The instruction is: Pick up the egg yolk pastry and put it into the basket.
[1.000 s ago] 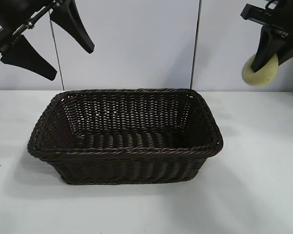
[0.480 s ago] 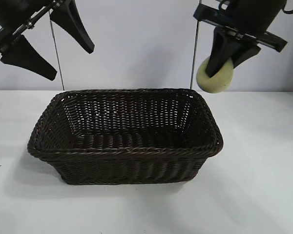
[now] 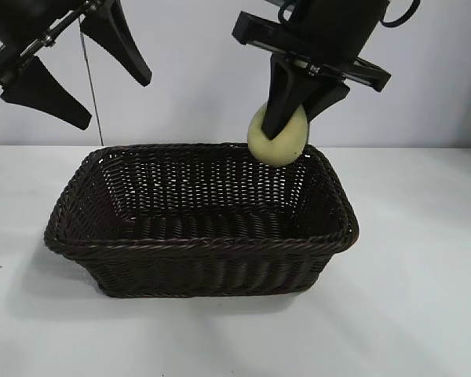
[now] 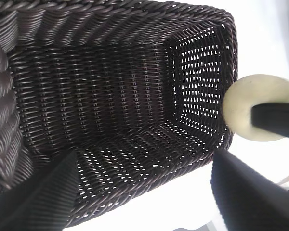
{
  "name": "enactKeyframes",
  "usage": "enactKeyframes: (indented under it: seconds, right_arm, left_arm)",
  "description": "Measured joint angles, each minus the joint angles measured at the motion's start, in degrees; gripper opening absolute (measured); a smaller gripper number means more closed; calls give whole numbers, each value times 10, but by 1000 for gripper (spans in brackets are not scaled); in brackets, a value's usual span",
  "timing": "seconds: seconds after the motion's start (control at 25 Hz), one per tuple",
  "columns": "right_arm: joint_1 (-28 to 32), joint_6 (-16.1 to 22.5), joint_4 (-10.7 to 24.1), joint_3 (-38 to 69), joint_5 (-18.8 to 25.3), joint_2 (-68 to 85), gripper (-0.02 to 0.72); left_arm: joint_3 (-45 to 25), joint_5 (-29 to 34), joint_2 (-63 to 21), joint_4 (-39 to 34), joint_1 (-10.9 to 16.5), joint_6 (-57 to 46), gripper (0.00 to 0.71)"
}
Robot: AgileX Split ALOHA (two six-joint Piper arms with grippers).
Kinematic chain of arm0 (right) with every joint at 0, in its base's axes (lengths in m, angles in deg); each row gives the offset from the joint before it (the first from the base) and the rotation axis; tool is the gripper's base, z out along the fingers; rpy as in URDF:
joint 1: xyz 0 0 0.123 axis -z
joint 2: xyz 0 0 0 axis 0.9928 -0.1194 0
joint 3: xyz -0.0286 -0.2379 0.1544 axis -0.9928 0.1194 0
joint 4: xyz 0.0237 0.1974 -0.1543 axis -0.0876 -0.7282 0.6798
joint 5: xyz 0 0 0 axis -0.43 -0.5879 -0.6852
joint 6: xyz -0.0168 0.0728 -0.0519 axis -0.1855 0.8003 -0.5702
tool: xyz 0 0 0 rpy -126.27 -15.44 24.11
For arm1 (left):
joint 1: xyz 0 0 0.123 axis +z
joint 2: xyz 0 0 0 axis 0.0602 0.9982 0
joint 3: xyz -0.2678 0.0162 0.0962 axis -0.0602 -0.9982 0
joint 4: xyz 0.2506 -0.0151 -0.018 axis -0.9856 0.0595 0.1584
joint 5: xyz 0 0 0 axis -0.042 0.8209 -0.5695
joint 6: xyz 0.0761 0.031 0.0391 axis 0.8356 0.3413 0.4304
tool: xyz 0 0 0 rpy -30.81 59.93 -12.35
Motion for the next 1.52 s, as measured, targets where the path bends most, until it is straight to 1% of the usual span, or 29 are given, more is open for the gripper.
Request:
enactKeyframes:
  seconds: [0.28,0.32,0.4,0.56,0.6,0.68,1.16,1.32,1.52]
  right_arm:
    - [0,0,0,0,-8,-29,118]
    - [0,0,0,0,-9,-30,128]
    - [0,0,0,0,-10,-30,176]
    - [0,0,-2,0,-11,-30,324]
    - [0,0,-3,0,-11,-30,350]
    - [0,0,-4,0,-11,-30,373]
    - [0,0,-4,0,-8,10,384]
    - [0,0,-3,0,4,22,386]
    - [0,-1,16,0,16,55,389]
  left_arm:
    - [0,0,0,0,0,0,552]
    - [0,0,0,0,0,0,552]
    - [0,0,0,0,0,0,552]
    - [0,0,0,0,0,0,552]
    - [0,0,0,0,0,0,552]
    - [0,0,0,0,0,0,552]
    - [0,0,0,0,0,0,552]
    - [0,3,0,0,0,0,552]
    - [0,4,0,0,0,0,552]
